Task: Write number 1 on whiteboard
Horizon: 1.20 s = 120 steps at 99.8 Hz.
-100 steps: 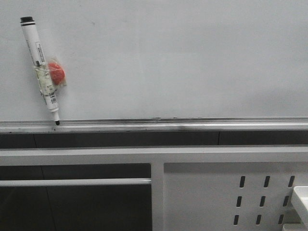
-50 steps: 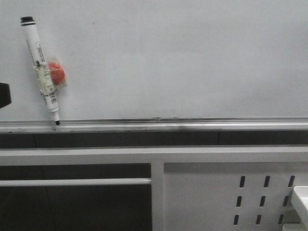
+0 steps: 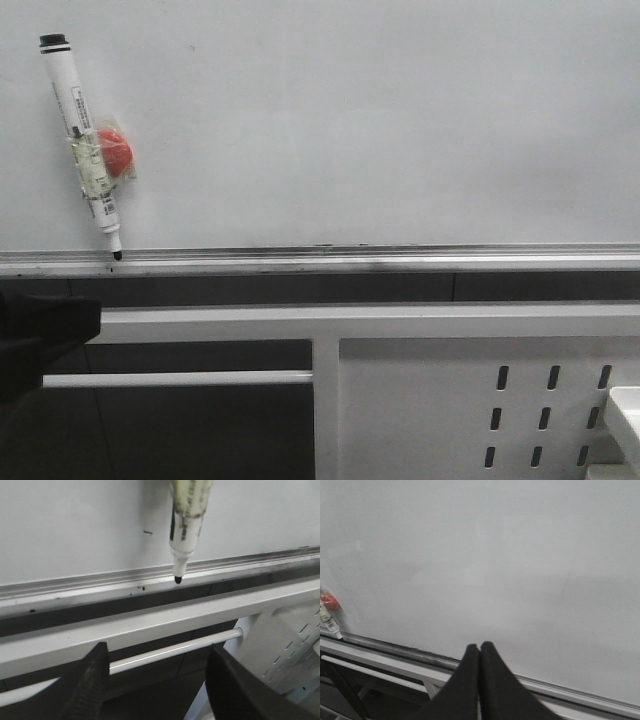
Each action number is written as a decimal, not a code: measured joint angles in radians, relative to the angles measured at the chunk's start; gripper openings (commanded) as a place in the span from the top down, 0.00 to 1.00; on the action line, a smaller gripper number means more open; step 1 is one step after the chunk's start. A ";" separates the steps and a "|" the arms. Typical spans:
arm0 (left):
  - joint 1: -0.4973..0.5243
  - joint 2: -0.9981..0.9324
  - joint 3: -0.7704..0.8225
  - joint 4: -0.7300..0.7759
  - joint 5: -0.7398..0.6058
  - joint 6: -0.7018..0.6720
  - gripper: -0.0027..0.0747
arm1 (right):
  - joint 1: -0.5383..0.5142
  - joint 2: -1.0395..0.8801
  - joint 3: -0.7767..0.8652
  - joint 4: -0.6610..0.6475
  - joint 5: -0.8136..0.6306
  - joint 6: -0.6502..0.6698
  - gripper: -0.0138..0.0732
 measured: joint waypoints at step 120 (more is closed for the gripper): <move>-0.006 0.009 -0.147 0.031 -0.010 -0.006 0.99 | 0.027 0.030 -0.005 0.003 0.078 0.000 0.92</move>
